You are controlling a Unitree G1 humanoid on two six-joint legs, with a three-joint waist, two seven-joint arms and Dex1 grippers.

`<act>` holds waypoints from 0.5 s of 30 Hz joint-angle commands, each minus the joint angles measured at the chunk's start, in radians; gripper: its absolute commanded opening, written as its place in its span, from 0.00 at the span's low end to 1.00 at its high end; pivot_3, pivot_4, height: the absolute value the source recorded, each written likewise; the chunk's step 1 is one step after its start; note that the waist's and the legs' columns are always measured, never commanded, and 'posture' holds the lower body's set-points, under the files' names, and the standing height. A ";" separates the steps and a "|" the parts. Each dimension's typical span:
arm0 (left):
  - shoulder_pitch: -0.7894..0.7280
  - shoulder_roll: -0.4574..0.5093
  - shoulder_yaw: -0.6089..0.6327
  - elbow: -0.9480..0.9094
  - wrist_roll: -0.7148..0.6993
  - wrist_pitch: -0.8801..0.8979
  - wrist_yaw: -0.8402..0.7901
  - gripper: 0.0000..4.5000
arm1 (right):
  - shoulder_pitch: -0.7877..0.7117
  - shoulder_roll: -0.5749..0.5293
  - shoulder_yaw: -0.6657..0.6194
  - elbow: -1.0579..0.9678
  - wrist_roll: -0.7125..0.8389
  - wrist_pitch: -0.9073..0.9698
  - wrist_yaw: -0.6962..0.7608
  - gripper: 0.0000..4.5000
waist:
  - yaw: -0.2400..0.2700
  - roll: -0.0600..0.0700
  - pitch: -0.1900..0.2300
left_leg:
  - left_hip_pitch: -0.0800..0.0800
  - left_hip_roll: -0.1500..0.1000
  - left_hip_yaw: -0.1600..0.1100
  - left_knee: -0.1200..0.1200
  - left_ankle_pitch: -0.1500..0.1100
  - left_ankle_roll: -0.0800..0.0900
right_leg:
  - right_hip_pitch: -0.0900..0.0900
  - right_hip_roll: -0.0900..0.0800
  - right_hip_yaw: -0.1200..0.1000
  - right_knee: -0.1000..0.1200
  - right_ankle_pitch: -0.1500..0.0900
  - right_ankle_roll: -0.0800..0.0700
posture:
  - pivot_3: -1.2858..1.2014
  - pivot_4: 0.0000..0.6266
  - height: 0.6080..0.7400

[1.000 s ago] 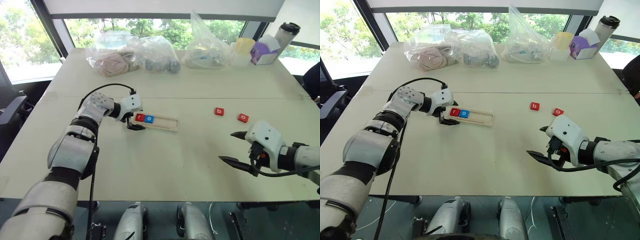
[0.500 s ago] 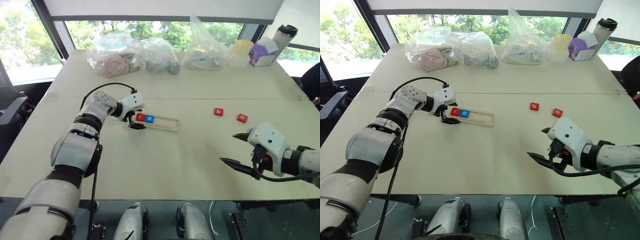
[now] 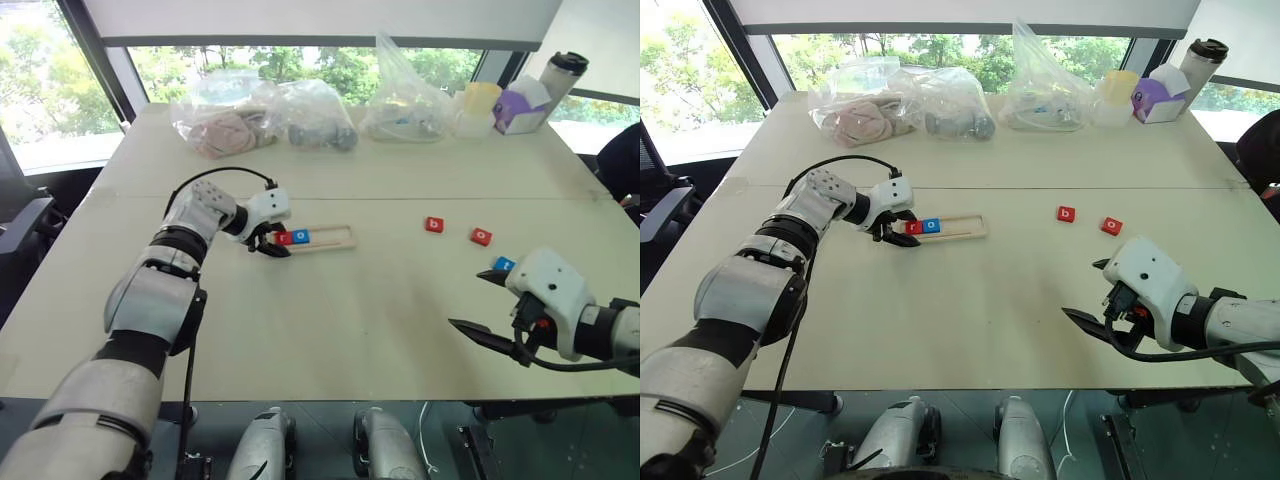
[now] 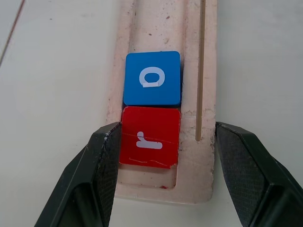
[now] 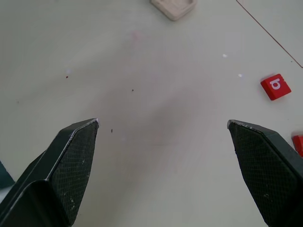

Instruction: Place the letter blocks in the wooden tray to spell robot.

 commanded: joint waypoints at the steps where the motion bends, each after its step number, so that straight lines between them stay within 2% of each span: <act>1: 0.060 -0.021 -0.004 0.028 -0.006 -0.046 -0.155 0.57 | -0.034 -0.002 0.027 0.010 -0.003 -0.031 -0.008 1.00 | 0.001 0.000 0.000 | 0.000 0.000 0.000 0.000 0.000 0.000 | 0.000 0.000 0.000 0.000 0.000 0.000 | 0.52 0.24 1.00; 9: 0.119 -0.045 0.021 -0.032 -0.061 -0.149 -0.294 0.57 | -0.089 -0.010 0.086 0.050 -0.013 -0.060 -0.009 1.00 | 0.004 0.001 0.000 | -0.002 -0.002 0.001 0.000 -0.001 0.002 | -0.001 -0.003 0.000 -0.002 0.000 0.000 | 0.52 0.24 1.00; 15: 0.180 -0.070 0.008 -0.107 -0.075 -0.189 -0.224 0.57 | -0.102 -0.006 0.111 0.062 -0.020 -0.077 -0.007 1.00 | 0.015 0.002 -0.001 | -0.002 -0.003 0.001 0.000 -0.002 0.004 | 0.000 -0.005 0.000 -0.002 0.000 0.000 | 0.52 0.24 1.00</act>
